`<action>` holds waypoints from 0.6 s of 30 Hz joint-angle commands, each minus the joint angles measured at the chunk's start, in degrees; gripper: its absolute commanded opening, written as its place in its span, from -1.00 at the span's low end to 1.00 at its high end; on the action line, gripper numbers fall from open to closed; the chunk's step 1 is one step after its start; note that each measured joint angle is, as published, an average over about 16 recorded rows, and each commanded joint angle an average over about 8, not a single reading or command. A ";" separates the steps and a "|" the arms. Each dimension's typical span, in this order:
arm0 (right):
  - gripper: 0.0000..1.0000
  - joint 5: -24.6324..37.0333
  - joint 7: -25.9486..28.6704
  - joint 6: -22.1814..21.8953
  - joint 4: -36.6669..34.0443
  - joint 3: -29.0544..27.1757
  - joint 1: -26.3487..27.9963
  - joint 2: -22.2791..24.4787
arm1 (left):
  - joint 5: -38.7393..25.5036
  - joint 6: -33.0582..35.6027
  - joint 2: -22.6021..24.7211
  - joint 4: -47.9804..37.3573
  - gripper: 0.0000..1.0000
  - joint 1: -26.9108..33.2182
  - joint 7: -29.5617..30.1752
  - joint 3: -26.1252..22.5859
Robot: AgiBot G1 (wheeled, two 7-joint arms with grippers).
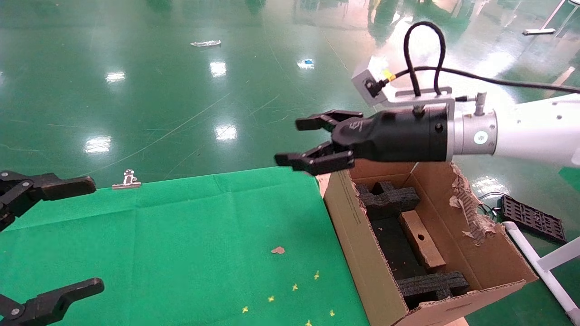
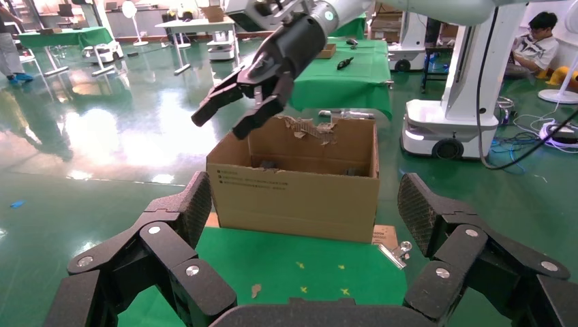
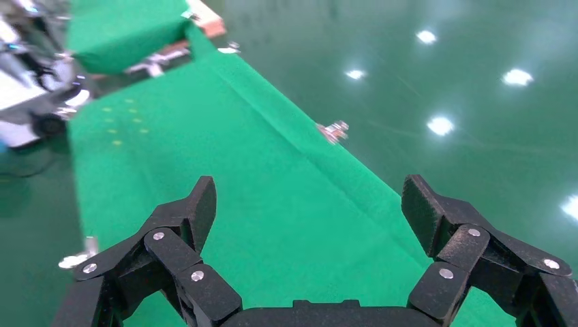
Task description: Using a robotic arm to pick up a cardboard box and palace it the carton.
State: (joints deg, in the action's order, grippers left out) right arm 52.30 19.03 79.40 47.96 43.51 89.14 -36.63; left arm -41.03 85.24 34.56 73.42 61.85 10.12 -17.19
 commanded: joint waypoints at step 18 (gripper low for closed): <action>1.00 -7.81 -6.19 4.71 19.18 -20.57 -20.64 1.21 | 0.04 -0.02 -0.02 0.00 1.00 0.01 -0.03 -0.05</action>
State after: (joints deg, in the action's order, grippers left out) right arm 44.56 12.89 84.07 66.95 23.13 68.70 -35.44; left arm -40.99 85.21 34.54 73.42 61.87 10.10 -17.25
